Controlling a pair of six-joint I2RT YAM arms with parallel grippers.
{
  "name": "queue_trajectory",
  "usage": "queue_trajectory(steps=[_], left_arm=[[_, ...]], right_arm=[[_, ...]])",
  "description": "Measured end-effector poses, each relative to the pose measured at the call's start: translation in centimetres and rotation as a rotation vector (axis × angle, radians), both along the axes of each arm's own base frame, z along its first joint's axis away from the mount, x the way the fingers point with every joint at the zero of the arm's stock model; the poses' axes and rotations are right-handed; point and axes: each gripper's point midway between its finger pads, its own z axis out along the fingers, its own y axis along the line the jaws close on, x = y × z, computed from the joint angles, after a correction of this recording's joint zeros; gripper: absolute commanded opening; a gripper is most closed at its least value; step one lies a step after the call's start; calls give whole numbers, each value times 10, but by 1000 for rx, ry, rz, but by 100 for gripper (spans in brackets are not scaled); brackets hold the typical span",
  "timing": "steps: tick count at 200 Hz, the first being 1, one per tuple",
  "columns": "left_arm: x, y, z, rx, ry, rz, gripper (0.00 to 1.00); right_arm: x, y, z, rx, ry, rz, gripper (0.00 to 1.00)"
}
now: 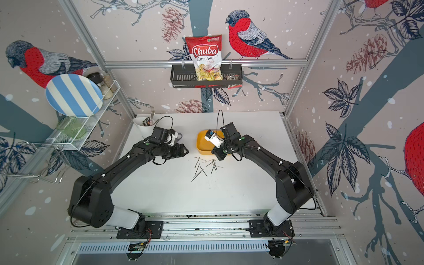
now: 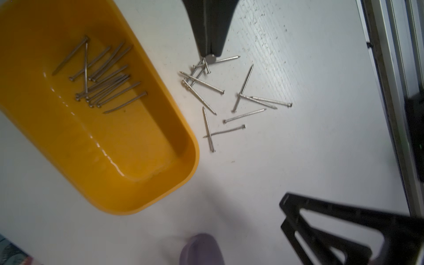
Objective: Put the nails on the desktop into the storage box
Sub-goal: Pick up the nail from the center of the board, then place the nail in the storage box.
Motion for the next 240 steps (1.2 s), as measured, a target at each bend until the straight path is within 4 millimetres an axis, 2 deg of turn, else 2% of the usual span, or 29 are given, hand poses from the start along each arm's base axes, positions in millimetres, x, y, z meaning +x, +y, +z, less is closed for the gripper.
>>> queue_trajectory(steps=[23, 40, 67, 96, 141, 168, 177, 217, 240], left_arm=[[1, 0, 1, 1, -3, 1, 78], [2, 0, 3, 0, -6, 1, 78], [-1, 3, 5, 13, -9, 8, 78], [-10, 8, 0, 27, 0, 2, 78], [-30, 16, -18, 52, 44, 1, 78], [-40, 21, -30, 70, 69, 5, 78], [-43, 22, -34, 73, 77, 5, 79], [-57, 22, -52, 85, 108, -9, 79], [-63, 14, -58, 94, 113, -40, 78]], right_arm=[[37, 5, 24, 102, 7, -167, 0], [61, 4, 25, 122, 19, -266, 0], [94, -5, 6, 94, 44, -397, 0], [117, -23, -31, 28, 79, -493, 0], [132, -43, -86, -74, 123, -564, 0], [138, -54, -108, -110, 141, -594, 0], [140, -59, -113, -120, 146, -605, 5], [139, -71, -113, -132, 139, -629, 26], [138, -73, -92, -112, 105, -619, 30]])
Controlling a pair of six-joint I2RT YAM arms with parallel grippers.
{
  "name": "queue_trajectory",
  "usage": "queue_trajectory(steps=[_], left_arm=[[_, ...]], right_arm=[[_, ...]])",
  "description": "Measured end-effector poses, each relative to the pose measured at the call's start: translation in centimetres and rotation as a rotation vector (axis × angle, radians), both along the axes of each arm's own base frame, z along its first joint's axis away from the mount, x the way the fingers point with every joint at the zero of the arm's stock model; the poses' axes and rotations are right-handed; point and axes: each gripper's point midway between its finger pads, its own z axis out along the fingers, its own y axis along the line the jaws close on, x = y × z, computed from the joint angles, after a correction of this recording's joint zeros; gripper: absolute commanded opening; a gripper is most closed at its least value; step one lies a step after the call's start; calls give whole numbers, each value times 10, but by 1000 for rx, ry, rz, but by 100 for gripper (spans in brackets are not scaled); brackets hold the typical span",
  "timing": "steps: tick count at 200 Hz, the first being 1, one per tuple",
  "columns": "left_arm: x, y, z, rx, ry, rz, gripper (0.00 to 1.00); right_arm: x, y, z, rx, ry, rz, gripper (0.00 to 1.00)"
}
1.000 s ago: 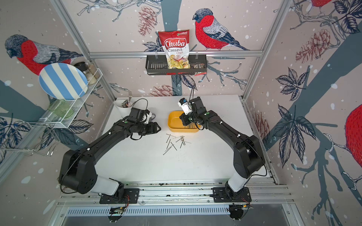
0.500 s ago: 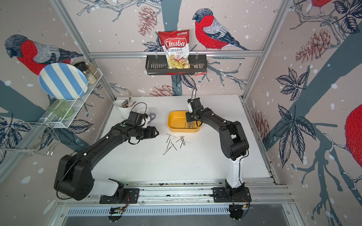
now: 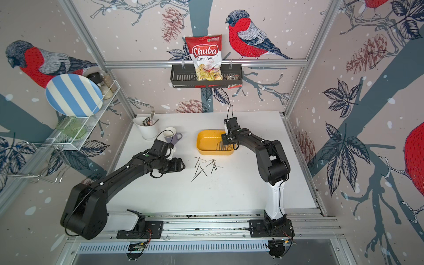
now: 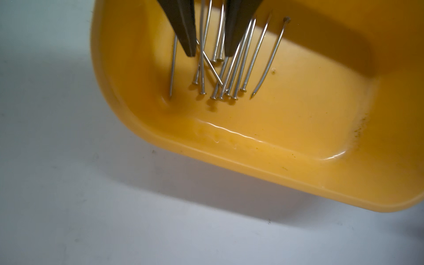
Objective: Put the nails on the desktop into the storage box
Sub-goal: Place the nail in the storage box.
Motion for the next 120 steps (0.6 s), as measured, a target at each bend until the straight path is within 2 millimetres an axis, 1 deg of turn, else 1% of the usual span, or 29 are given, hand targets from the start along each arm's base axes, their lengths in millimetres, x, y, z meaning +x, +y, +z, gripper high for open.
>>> queue_trajectory(steps=[20, 31, 66, 88, 120], left_arm=[[-5, -15, -7, 9, 16, -43, 78], [-6, -21, -11, 13, 27, -52, 77], [12, -31, -19, 31, 16, -50, 73], [24, -36, -25, 48, 15, -49, 70], [43, -54, -30, 77, 4, -82, 66]], right_arm=[[-4, 1, 26, 34, -41, 14, 30], [-9, 2, 39, 52, -59, 25, 31], [-37, 5, 75, 120, -99, 74, 32], [-53, 7, 90, 146, -119, 100, 32], [-70, 8, 100, 167, -130, 126, 32]])
